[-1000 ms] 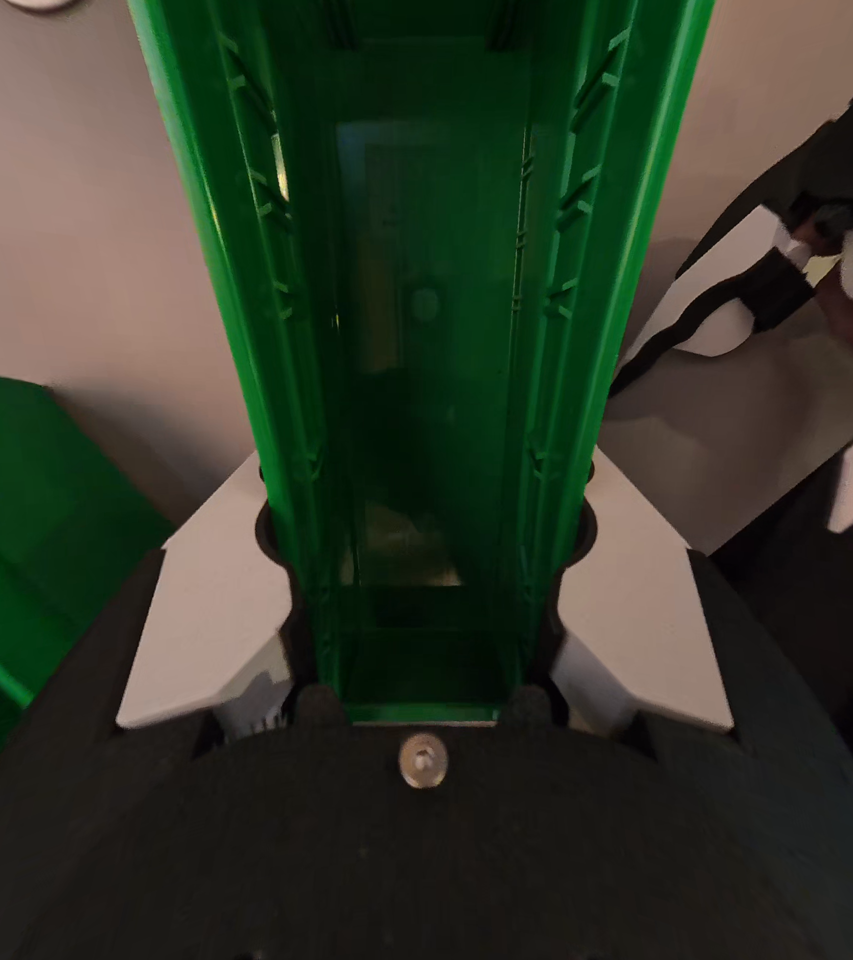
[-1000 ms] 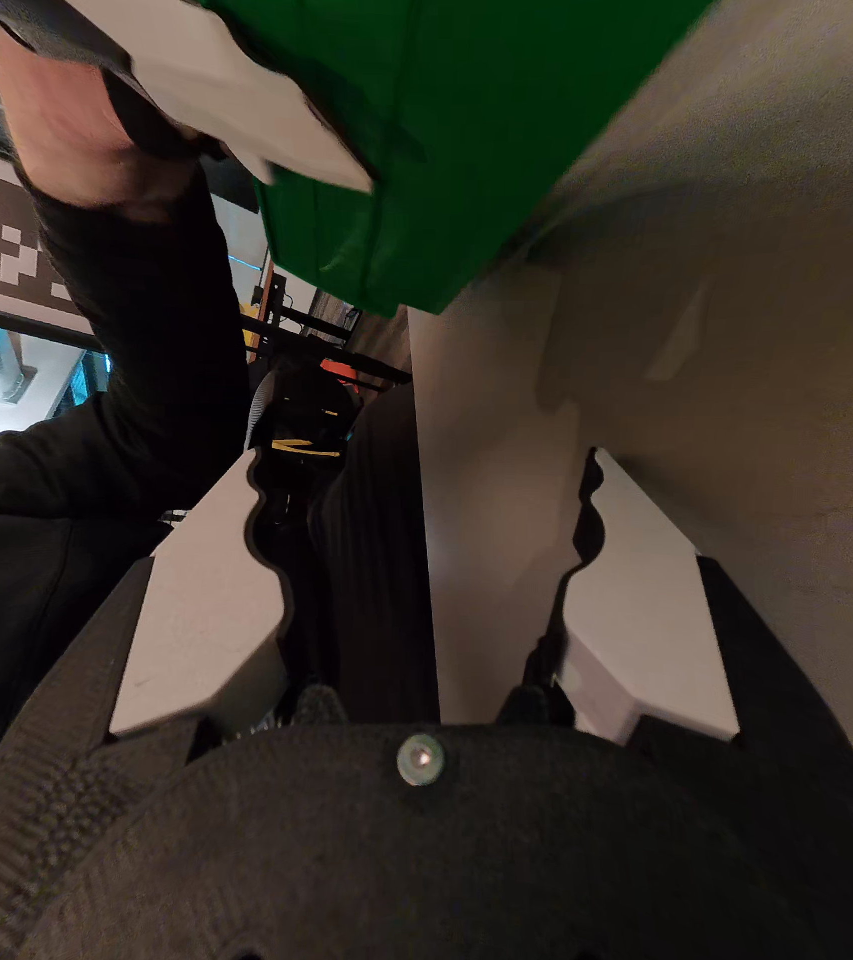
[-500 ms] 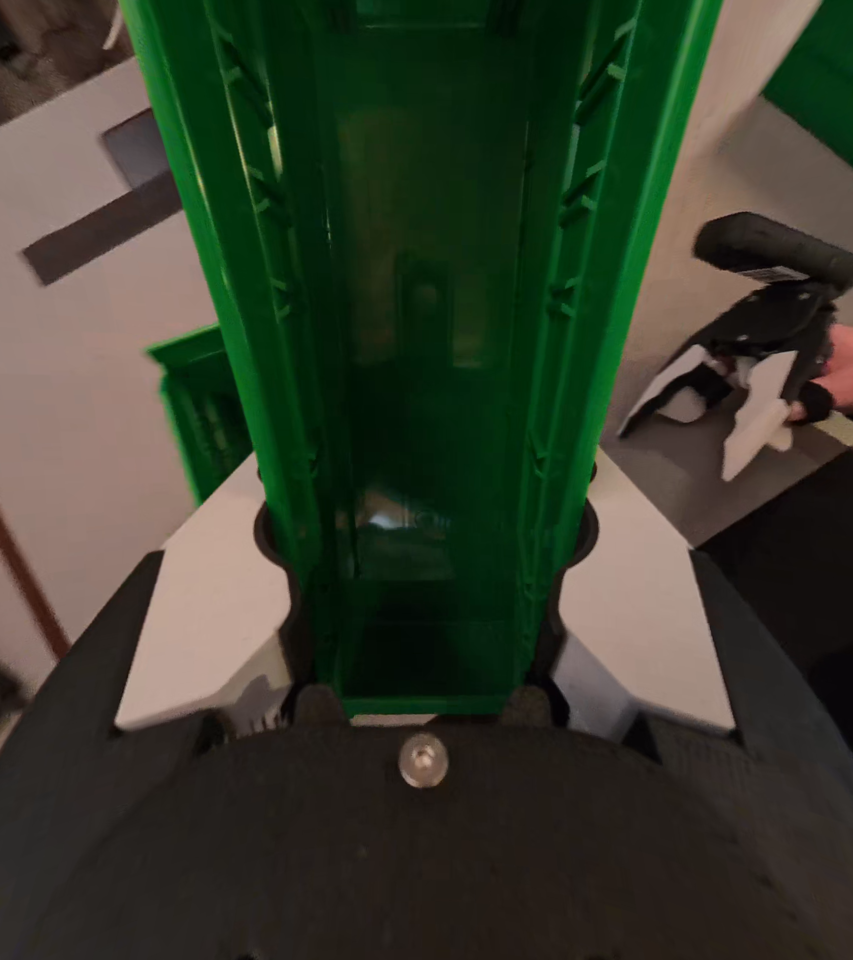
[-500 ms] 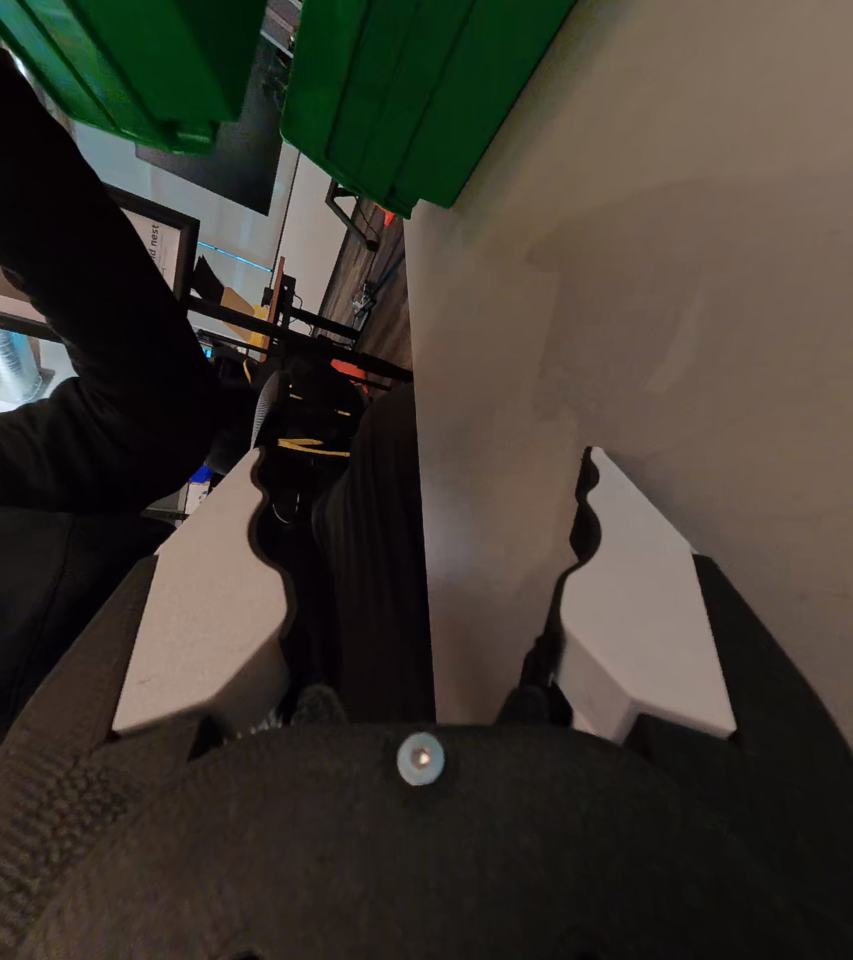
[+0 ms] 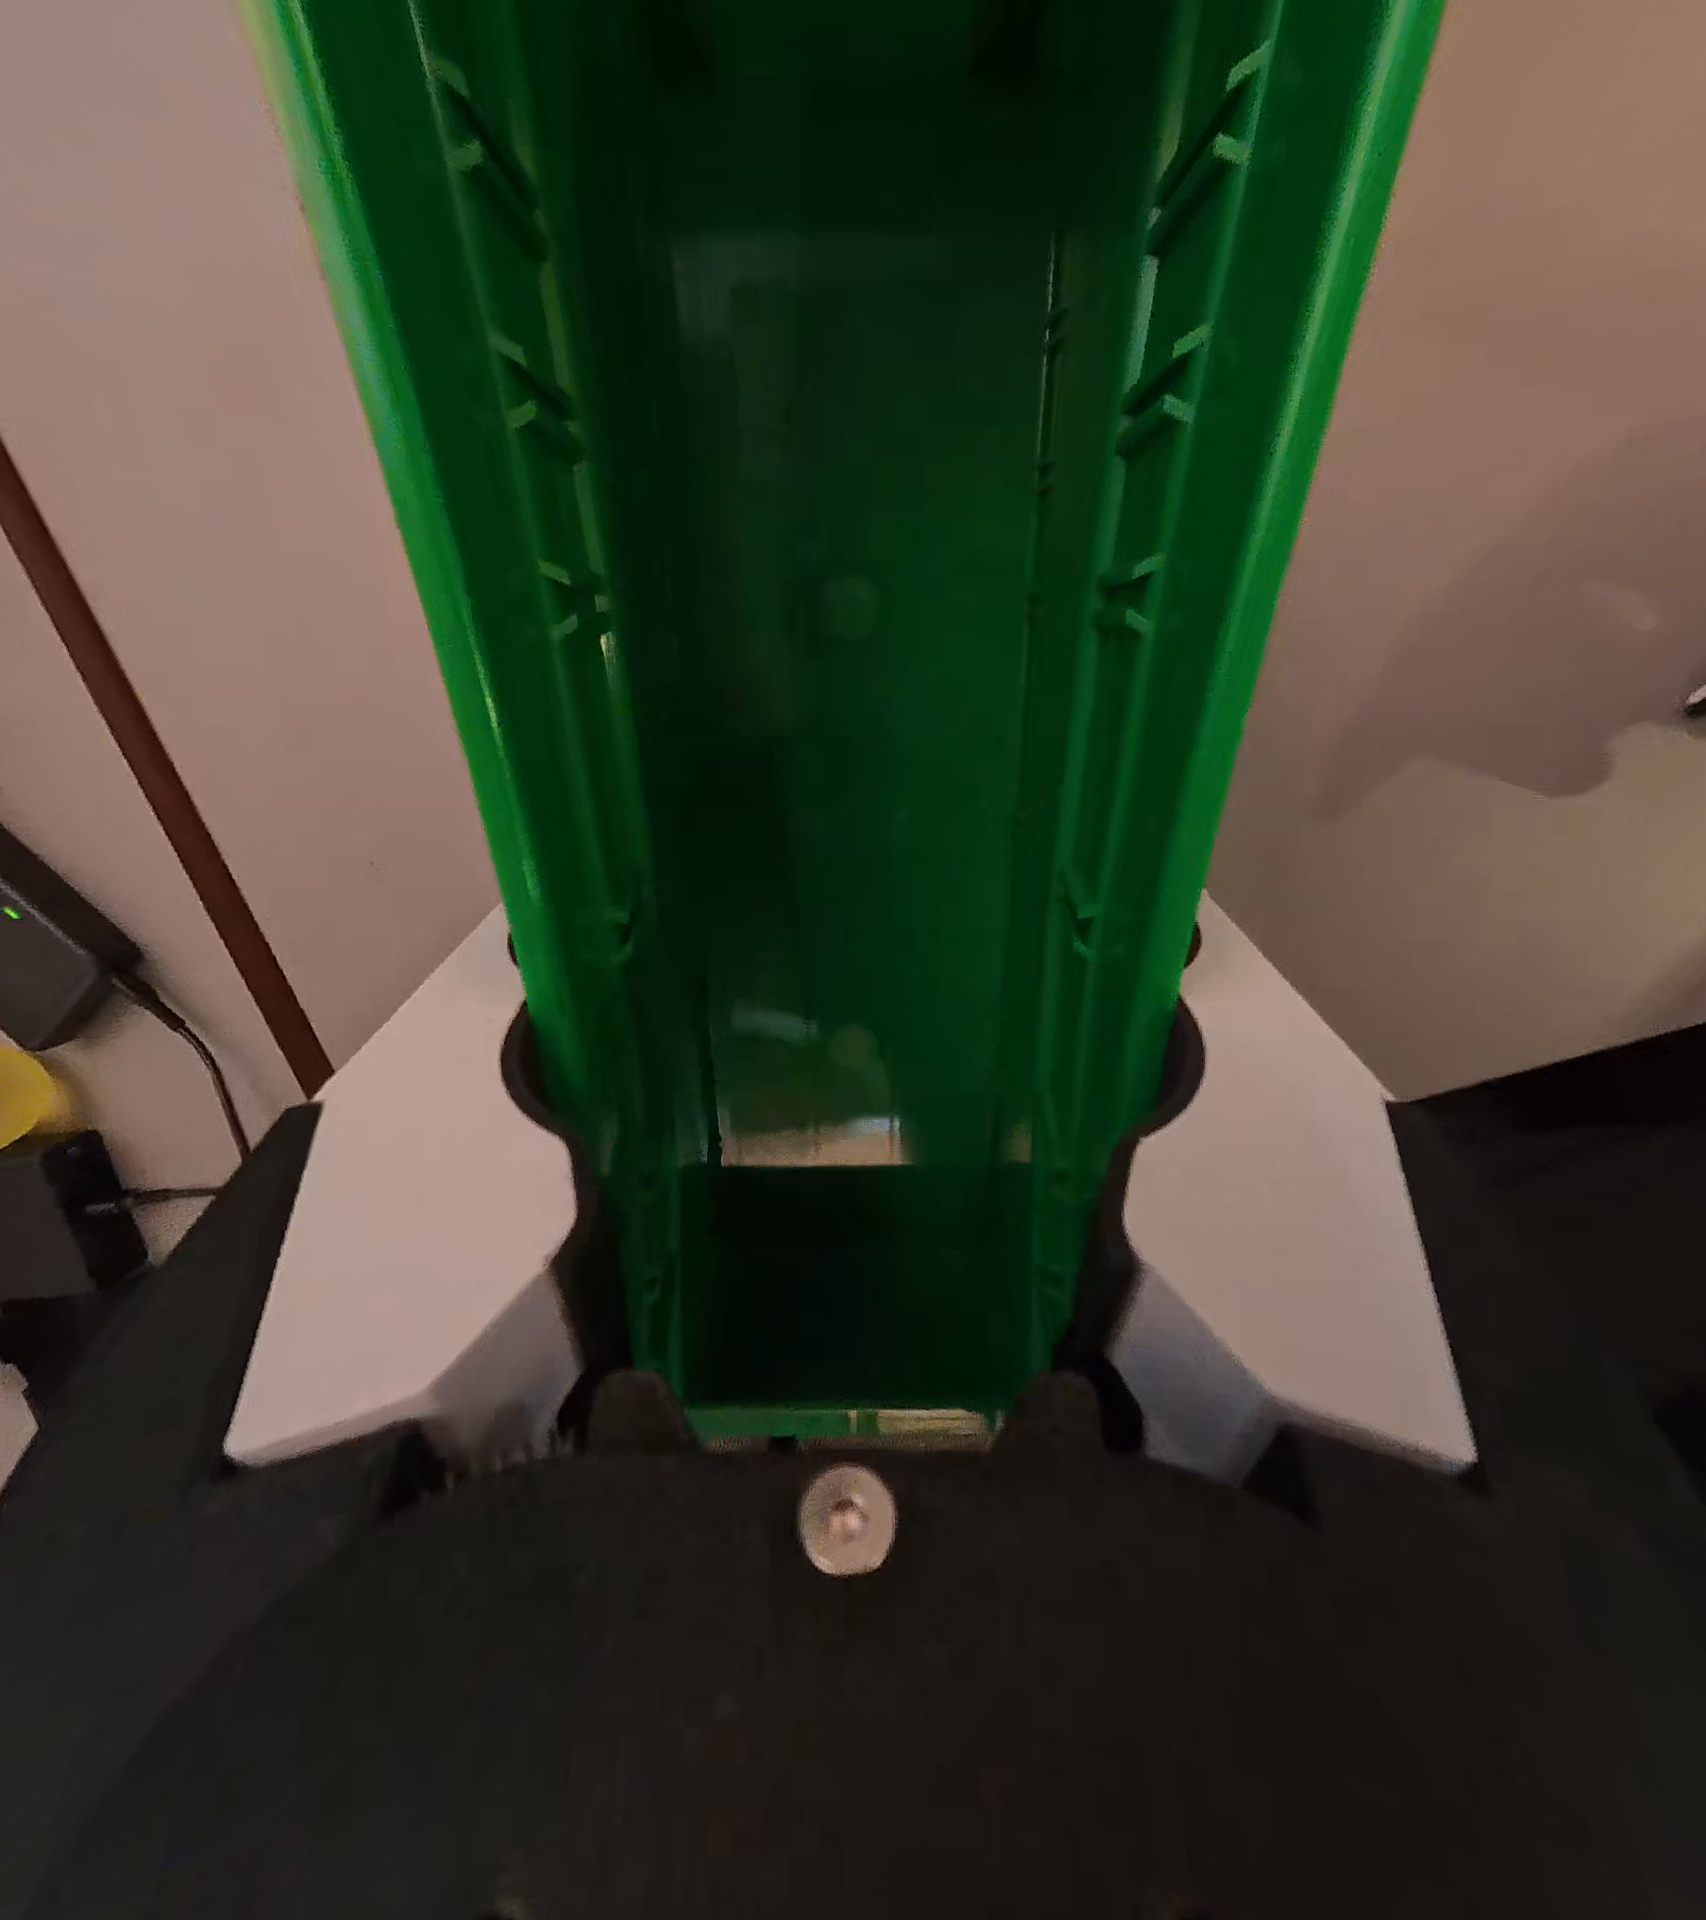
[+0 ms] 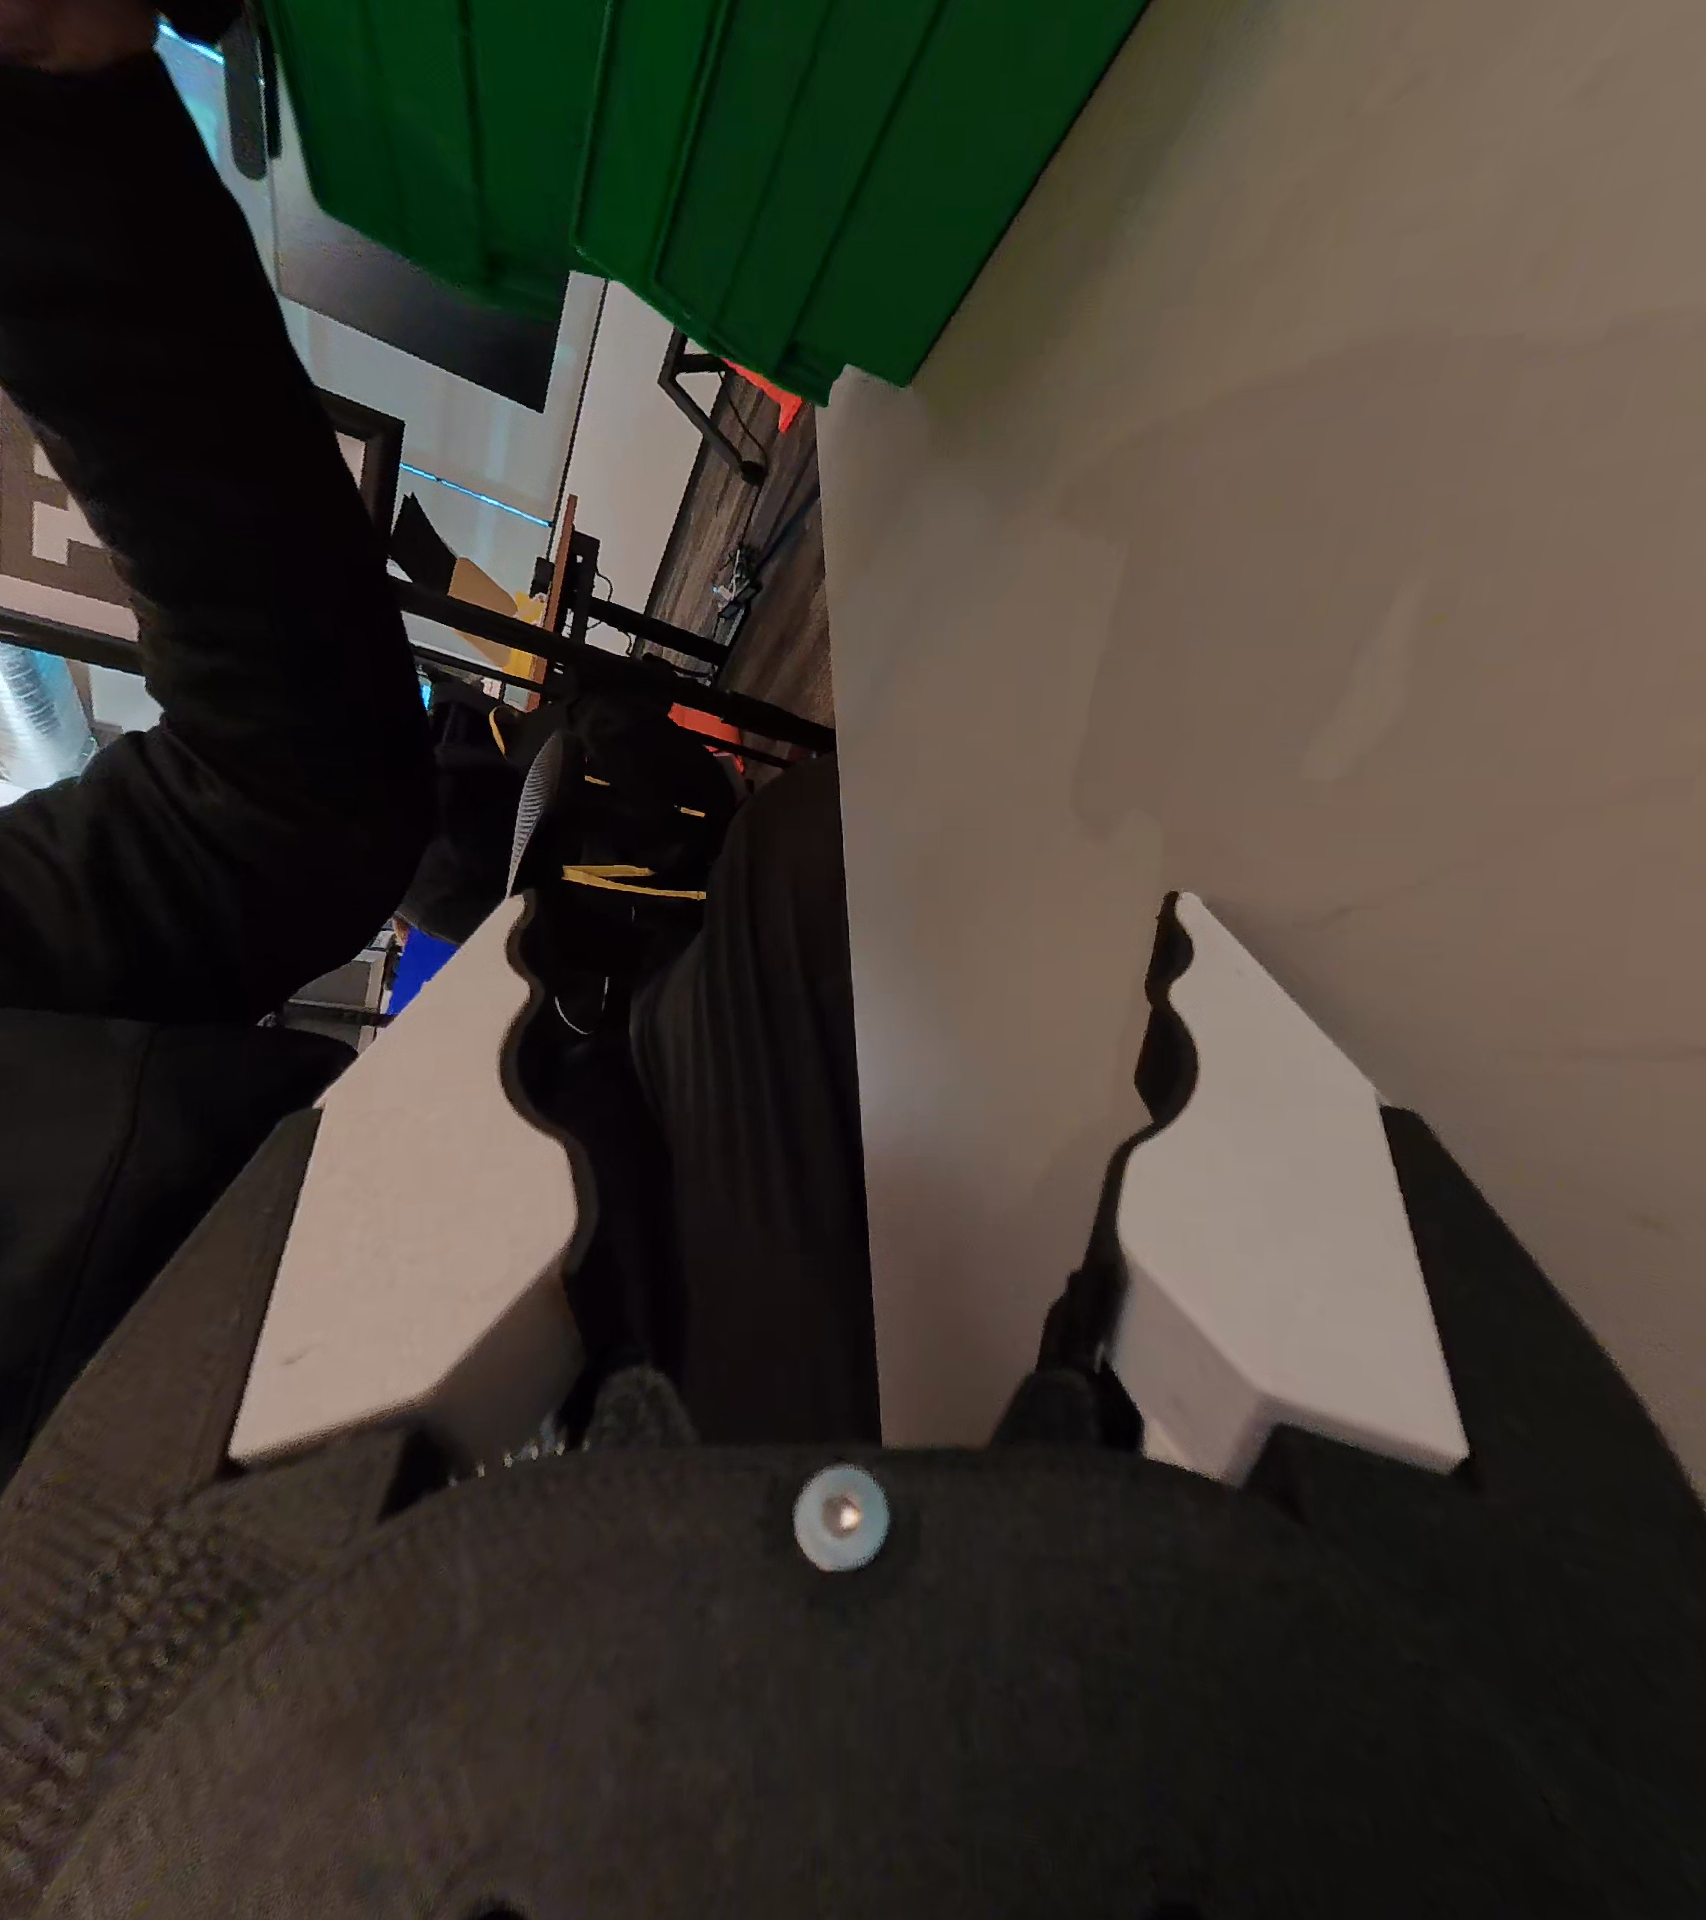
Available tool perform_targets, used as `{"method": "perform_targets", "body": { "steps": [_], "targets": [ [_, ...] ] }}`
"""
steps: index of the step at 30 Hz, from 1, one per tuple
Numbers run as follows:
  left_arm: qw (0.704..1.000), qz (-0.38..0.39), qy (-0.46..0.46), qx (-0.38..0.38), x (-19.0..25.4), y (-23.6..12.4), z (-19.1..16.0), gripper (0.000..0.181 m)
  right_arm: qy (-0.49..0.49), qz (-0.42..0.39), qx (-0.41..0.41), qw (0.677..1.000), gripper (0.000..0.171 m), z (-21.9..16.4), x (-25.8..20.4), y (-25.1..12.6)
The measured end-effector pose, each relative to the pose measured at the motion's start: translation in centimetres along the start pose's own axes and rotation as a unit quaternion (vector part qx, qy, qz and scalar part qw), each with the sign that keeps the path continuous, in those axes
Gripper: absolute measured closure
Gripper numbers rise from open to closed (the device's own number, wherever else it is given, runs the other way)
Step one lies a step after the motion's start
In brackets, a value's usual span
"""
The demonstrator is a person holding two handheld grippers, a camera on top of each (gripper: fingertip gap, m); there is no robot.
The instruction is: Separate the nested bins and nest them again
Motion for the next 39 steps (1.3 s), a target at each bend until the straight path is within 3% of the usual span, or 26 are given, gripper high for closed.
{"method": "perform_targets", "body": {
  "steps": [10, 14, 17, 19, 23, 27, 31, 34, 39],
  "targets": [
    [0.999, -0.008, -0.02, -0.045, -0.1, 7.5, 0.8, 0.057, -0.003, -0.002, -0.003, 1.0, 0.059, -0.1, 0.0, -0.1],
    [0.999, -0.025, -0.03, -0.028, -0.3, 8.2, 0.9, 0.05, -0.018, -0.015, -0.007, 1.0, 0.055, 0.0, 0.0, -0.2],
    [0.999, -0.024, -0.022, -0.022, -0.2, 8.5, 1.1, 0.034, -0.05, -0.034, -0.003, 0.998, 0.049, 0.6, -1.0, -1.0],
    [0.998, -0.049, -0.034, 0.024, 0.0, 8.2, 1.8, 0.025, -0.081, -0.067, 0.012, 0.994, 0.044, 1.6, -2.0, -2.5],
    [0.994, -0.032, -0.047, 0.098, -1.0, 5.9, 2.3, 0.023, -0.142, -0.251, 0.031, 0.957, 0.035, 3.3, -2.5, -9.4],
    [0.985, -0.029, -0.033, 0.165, -0.3, 3.5, 2.0, 0.023, -0.149, -0.495, 0.051, 0.855, 0.028, 3.7, -2.5, -21.9],
    [0.983, -0.017, -0.012, 0.182, 0.4, 1.8, 1.0, 0.024, -0.078, -0.627, 0.073, 0.772, 0.015, 1.2, -2.0, -34.4],
    [0.976, -0.026, -0.005, 0.215, 1.3, 0.0, 0.9, 0.029, 0.01, -0.656, 0.027, 0.754, 0.015, -3.0, 0.5, -40.3],
    [0.971, -0.041, 0.004, 0.235, 2.5, -1.6, 0.7, 0.033, 0.076, -0.622, -0.014, 0.779, 0.015, -6.7, 3.4, -42.0]
  ]
}}
Point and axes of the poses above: each gripper's, where its closed fingertips meet, y out along the fingers, z out of its top, x = y × z across the jaws, the point moved 3 cm from there along -y, back along the fingers
